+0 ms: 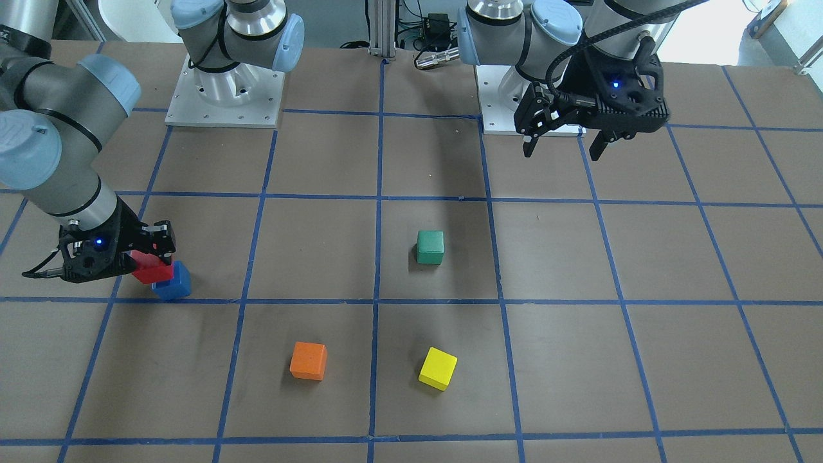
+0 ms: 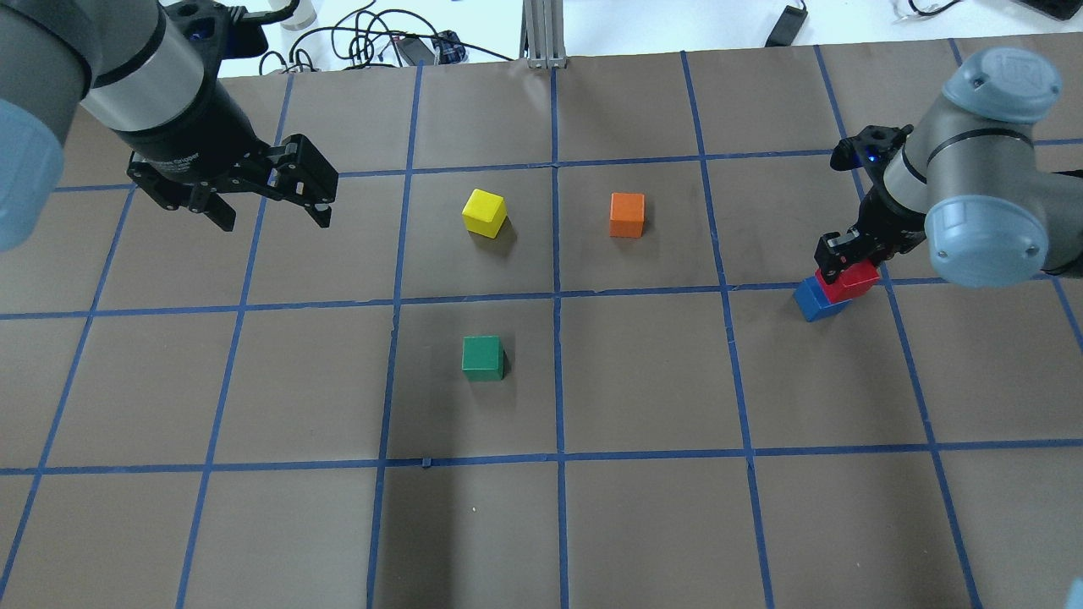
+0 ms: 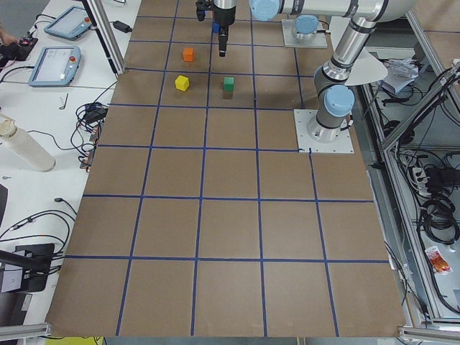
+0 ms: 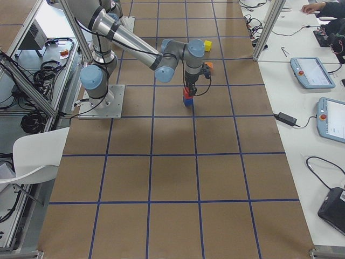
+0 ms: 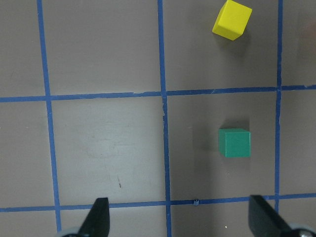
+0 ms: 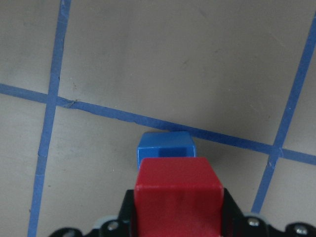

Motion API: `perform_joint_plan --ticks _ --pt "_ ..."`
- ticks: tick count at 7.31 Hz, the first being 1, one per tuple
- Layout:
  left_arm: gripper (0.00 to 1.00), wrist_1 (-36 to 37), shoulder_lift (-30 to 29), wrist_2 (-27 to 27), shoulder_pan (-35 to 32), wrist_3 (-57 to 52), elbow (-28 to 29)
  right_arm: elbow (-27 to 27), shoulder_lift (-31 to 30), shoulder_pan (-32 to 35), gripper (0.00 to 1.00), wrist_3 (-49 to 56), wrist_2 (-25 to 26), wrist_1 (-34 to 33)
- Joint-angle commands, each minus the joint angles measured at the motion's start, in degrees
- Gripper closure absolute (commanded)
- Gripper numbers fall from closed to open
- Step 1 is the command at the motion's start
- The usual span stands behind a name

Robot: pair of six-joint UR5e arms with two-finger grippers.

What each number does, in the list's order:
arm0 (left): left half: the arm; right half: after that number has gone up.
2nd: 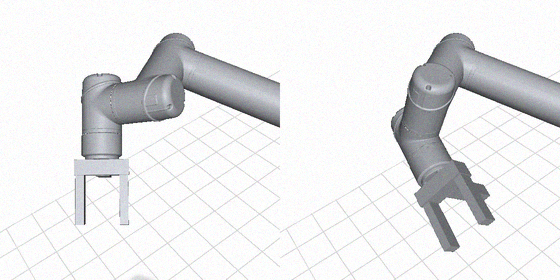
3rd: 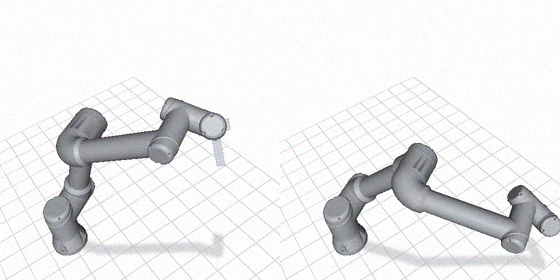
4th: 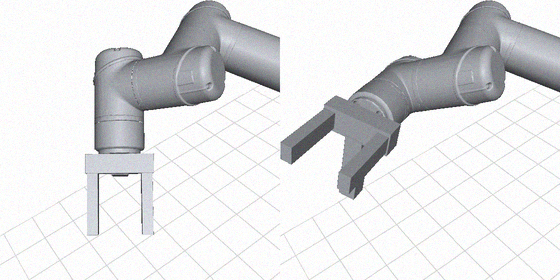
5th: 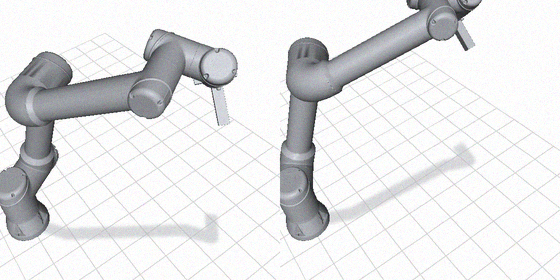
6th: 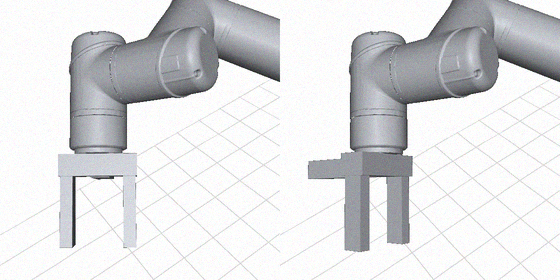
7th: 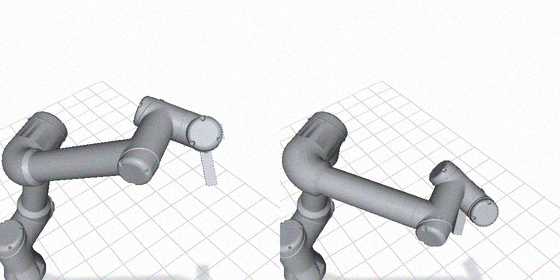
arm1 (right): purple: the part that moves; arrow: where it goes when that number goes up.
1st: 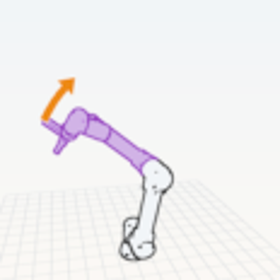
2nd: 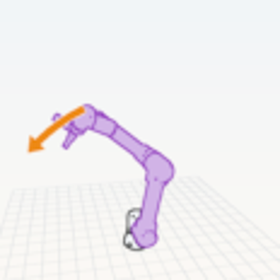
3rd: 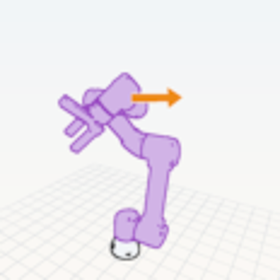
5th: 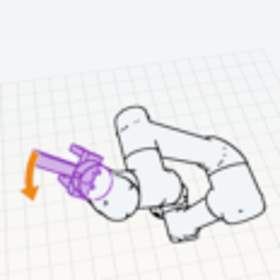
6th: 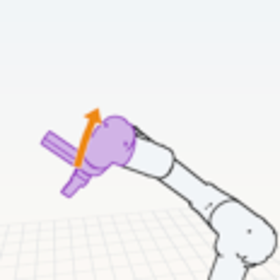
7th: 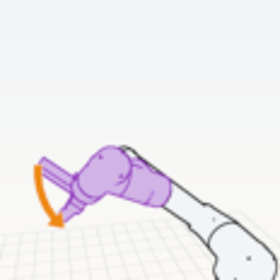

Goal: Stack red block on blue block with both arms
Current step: 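Lower the red cube onto the blue cube and open the right gripper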

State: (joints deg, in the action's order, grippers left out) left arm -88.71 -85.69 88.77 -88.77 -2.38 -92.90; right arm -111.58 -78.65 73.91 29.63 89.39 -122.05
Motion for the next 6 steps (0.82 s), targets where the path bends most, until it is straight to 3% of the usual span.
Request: perform_joint_plan --ticks 1,6 --pt "0.0 0.0 0.0 -0.1 0.0 0.2 0.0 -0.3 -0.2 0.1 1.0 -0.4 -0.4 -0.5" --pt "0.0 0.2 0.0 -0.1 0.0 0.4 0.1 0.0 0.6 0.3 1.0 0.1 -0.6 -0.6"
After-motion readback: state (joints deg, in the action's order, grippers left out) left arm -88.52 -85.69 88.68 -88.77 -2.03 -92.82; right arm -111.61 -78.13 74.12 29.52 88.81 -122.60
